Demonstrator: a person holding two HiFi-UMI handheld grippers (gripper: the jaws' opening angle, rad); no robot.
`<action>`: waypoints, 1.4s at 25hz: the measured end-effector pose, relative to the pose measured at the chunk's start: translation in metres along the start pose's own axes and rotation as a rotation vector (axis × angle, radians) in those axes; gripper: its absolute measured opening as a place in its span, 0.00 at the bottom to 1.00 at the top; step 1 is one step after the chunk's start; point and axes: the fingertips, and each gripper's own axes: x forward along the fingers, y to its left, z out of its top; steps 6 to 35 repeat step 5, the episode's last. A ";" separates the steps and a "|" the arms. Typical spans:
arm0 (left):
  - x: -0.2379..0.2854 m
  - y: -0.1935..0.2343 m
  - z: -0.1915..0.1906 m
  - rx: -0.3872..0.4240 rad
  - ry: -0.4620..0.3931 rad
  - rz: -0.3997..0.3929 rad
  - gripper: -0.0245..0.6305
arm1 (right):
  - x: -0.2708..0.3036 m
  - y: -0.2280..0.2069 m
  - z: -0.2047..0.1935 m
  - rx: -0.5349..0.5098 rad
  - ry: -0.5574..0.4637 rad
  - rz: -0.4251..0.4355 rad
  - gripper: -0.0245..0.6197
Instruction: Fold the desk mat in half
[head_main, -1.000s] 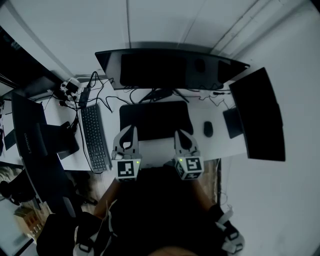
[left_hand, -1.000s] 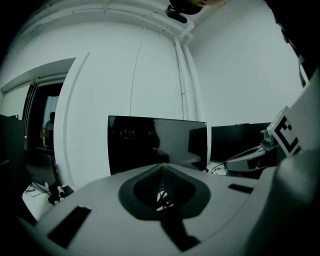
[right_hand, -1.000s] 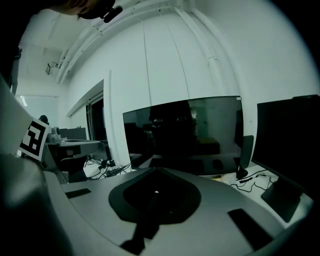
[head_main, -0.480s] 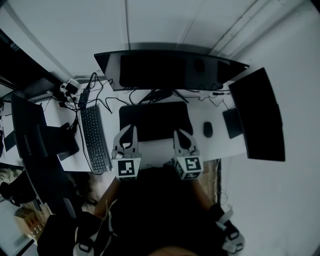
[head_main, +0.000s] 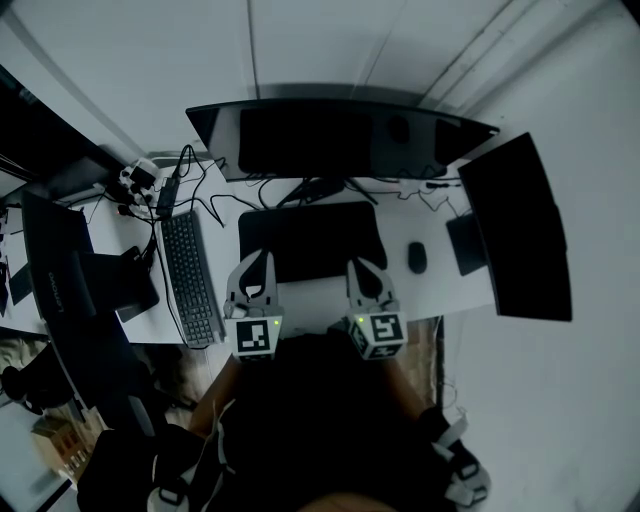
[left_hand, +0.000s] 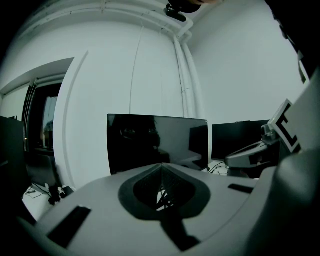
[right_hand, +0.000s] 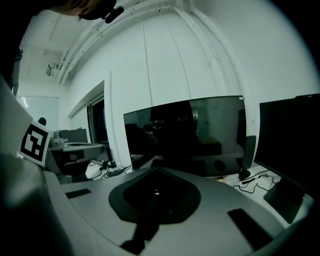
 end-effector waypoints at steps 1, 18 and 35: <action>0.000 0.000 0.000 0.001 0.002 0.000 0.05 | 0.000 0.000 0.000 0.000 -0.001 0.001 0.05; 0.000 0.001 -0.001 -0.001 0.002 0.005 0.05 | 0.000 0.001 0.001 -0.002 0.000 0.002 0.05; 0.000 0.001 -0.001 -0.001 0.002 0.005 0.05 | 0.000 0.001 0.001 -0.002 0.000 0.002 0.05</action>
